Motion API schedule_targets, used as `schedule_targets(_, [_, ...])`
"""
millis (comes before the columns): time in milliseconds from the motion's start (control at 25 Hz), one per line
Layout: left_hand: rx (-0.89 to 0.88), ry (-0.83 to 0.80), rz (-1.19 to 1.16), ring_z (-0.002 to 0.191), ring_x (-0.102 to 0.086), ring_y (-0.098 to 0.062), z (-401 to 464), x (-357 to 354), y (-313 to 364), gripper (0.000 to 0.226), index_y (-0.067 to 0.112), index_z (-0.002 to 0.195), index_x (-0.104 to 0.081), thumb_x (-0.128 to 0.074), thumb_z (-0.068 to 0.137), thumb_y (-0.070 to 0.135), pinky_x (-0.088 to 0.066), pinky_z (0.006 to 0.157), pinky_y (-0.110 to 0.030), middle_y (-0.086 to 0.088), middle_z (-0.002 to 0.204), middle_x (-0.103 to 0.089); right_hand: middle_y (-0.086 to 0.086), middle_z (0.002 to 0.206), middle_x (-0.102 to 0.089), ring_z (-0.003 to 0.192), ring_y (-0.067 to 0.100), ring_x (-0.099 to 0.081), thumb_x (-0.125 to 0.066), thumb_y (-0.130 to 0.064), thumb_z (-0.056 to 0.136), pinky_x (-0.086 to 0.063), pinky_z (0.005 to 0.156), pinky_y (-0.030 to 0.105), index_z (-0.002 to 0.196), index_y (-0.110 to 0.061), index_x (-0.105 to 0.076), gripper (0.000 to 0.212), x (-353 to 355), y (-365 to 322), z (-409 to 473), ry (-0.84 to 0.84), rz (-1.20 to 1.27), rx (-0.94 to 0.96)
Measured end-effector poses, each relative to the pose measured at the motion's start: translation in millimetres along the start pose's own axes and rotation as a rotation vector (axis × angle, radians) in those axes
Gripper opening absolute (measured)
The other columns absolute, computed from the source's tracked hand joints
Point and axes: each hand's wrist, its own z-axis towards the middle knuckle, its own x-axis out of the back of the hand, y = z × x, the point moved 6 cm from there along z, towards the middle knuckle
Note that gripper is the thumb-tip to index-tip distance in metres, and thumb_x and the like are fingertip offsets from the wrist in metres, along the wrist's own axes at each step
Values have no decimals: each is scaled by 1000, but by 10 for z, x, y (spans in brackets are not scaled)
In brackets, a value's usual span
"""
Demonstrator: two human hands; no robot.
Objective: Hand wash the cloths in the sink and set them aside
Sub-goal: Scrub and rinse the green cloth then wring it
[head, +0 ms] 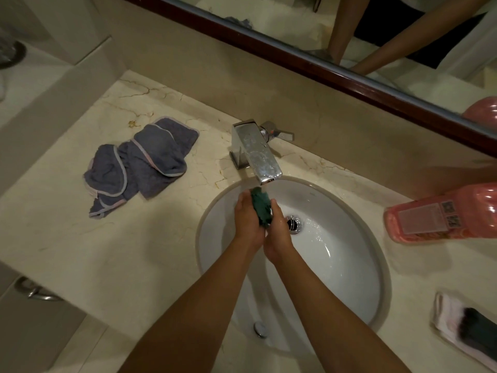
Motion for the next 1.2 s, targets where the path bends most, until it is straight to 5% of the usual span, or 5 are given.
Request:
schedule_targets(360, [-237,-71,234,108,-68,-19,-85,122,70,39,25,104,-74,-45,100,1,-58,88,-27,-3,112,-72,15,128,-65,114,27,-63,-48,-38,104,-53,92,36,130,-12,-62,39,-150,-168,0,-7,343,-99])
schedule_targets(520, [-220,-131,157,105,-68,-3,-167,105,104,29,24,121,-70,-45,106,22,-53,81,-14,4,118,-71,19,134,-61,123,35,-60,-53,-23,104,-50,104,47,141,-12,-55,38,-179,-157,67,12,292,2])
schedule_targets(760, [11,-130,63,106,-70,-23,-34,11,100,34,20,105,-75,-46,104,39,-54,93,-36,-5,104,-76,15,110,-70,104,24,-69,-49,-27,104,-54,92,37,114,-5,-69,31,-290,-119,-15,-23,215,84])
schedule_targets(1000, [-171,-88,228,100,-73,-19,-25,8,75,37,18,107,-74,-39,108,33,-57,89,-35,-6,103,-77,17,121,-64,118,29,-60,-50,-29,104,-41,114,42,135,0,-57,43,-267,-156,-9,-53,259,41])
schedule_targets(1200, [-182,-68,236,103,-71,-21,-46,1,139,35,9,118,-70,-41,107,24,-58,85,-27,-10,109,-75,21,103,-68,100,31,-66,-52,-13,104,-54,90,37,112,1,-66,22,-254,-236,33,-21,139,177])
